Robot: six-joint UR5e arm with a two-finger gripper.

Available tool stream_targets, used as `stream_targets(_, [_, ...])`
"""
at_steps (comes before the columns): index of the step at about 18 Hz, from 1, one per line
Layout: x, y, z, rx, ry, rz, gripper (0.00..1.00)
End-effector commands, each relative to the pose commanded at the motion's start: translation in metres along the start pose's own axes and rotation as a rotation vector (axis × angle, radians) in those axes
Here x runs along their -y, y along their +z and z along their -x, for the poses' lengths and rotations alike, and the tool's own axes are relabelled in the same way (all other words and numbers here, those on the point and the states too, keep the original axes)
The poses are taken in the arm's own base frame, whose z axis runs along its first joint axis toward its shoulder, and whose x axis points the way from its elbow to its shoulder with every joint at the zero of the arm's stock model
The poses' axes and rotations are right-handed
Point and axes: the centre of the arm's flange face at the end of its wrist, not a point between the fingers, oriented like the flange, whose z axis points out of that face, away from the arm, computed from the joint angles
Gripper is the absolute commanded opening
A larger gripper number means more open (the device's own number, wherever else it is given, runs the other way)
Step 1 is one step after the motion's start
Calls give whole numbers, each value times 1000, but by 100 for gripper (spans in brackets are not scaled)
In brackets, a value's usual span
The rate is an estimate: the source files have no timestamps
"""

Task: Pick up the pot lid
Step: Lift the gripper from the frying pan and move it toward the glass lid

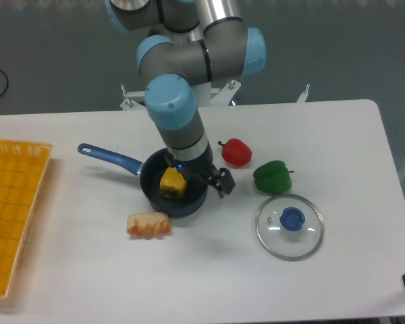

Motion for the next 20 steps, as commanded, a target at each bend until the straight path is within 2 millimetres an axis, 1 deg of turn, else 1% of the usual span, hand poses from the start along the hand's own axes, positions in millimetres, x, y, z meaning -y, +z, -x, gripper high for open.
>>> stream_targets(3, [-4, -1, 6, -1, 29, -5, 100])
stream_targets(5, [-11, -1, 19, -12, 4, -24, 100])
stream_targets(7, [-18, 6, 24, -18, -14, -9, 100])
stream_targets(8, [-24, 9, 31, -25, -34, -10, 100])
stream_targets(12, [-53, 12, 63, -22, -94, -10, 100])
stream_targets(15, [-72, 17, 81, -35, -26, -22, 100])
stream_targets(18, [-105, 23, 112, -47, 35, -60, 100])
stream_targets(20, [-126, 32, 129, -59, 77, -71, 100])
